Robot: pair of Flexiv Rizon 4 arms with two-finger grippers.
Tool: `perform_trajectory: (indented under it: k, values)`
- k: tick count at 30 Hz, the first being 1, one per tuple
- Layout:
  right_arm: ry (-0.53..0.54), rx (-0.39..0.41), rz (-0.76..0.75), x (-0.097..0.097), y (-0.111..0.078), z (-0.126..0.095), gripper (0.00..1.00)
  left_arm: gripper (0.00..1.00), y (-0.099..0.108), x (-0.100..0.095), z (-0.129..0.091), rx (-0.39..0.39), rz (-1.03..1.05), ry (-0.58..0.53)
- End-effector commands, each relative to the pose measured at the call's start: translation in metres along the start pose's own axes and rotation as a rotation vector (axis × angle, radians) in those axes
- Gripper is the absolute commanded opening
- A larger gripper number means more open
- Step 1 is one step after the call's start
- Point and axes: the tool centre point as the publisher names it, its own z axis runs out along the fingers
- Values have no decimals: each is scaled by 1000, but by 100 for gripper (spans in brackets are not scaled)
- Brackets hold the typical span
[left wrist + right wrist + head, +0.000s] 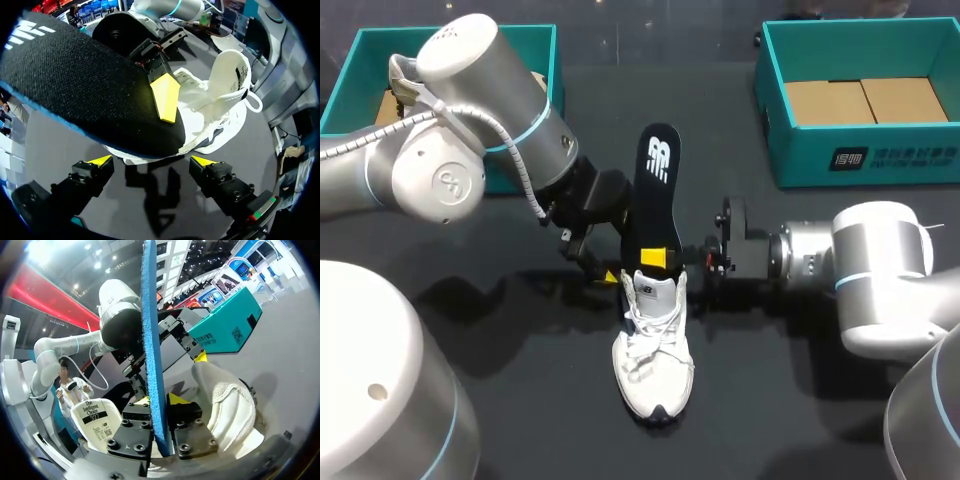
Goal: Take the shoe out of the shoebox, open the shoe tongue, remove and reinsert the insole, then place the shoe into the shoebox
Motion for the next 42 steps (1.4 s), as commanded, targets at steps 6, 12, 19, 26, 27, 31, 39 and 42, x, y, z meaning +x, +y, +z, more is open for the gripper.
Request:
perform_trajectory:
  k: [6,12,19,26,27,31,39,42]
  values:
    - [-5,19,-15,4,8,0,25,100,0,0,0,-1,1,0]
    - [-3,40,-31,2,19,1,27,100,0,0,0,-1,1,0]
    - [15,55,-40,-3,32,2,26,100,0,0,0,-1,1,0]
    - [19,48,-17,-8,40,1,0,100,0,0,0,-1,1,0]
    - [19,46,-9,-8,40,1,0,100,0,0,0,-1,1,0]
    - [13,47,32,-12,31,1,0,100,0,0,0,-1,1,0]
    - [-24,51,119,-12,4,-2,0,100,0,0,0,-1,1,0]
    - [-33,54,142,-10,-5,-2,0,100,0,0,0,-1,1,0]
